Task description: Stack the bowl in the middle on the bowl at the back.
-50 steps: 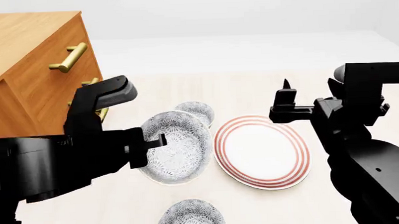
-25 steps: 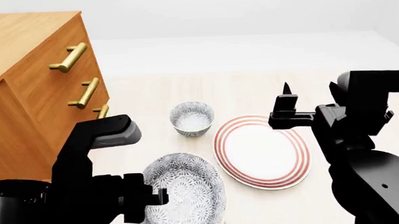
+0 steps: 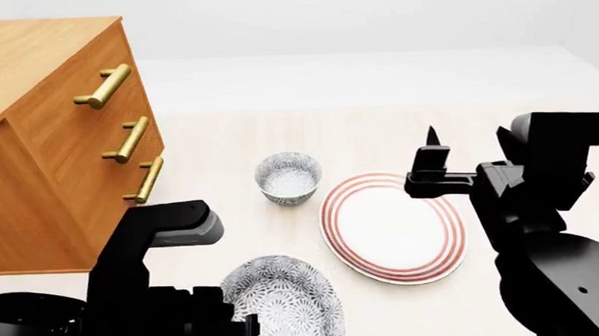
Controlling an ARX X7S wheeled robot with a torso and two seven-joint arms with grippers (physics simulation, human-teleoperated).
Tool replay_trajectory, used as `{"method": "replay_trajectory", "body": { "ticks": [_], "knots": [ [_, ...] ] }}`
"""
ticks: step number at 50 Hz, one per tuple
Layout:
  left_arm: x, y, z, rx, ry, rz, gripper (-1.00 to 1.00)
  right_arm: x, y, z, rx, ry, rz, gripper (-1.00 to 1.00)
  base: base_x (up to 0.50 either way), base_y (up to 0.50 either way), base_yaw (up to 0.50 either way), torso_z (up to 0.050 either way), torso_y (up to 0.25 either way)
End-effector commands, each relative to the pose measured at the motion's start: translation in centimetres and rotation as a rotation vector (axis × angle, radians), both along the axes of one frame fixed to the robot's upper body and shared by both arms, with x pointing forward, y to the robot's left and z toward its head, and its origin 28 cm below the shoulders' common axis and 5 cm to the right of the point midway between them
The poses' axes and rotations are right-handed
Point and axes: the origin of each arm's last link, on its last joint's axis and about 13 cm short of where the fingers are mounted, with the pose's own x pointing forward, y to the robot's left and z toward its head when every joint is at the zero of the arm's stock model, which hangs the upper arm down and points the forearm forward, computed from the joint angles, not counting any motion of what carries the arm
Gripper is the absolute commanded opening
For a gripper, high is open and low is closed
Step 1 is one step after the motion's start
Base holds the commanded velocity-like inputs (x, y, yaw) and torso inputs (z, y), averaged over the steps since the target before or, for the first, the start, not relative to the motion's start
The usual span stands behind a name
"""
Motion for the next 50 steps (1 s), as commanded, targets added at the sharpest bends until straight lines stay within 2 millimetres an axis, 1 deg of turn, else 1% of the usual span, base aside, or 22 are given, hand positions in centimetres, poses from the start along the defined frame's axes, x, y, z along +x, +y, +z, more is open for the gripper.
{"method": "replay_trajectory", "body": {
  "ticks": [1, 23, 50],
  "knots": [
    [0.1, -0.3, -0.5, 0.001, 0.014, 0.002, -1.00, -0.2, -0.1, -0.2, 0.004, 0.000, -0.005, 1.00, 0.00, 0.00, 0.00, 0.000, 0.000],
    [0.9, -0.7, -2.2, 0.040, 0.009, 0.023, -1.00, -0.4, -0.2, -0.3, 0.008, 0.004, -0.012, 1.00, 0.00, 0.00, 0.00, 0.000, 0.000],
    [2.2, -1.0, -2.7, 0.049, -0.032, 0.040, -1.00, -0.6, -0.5, -0.5, 0.010, 0.010, -0.022, 1.00, 0.00, 0.00, 0.00, 0.000, 0.000]
  ]
}}
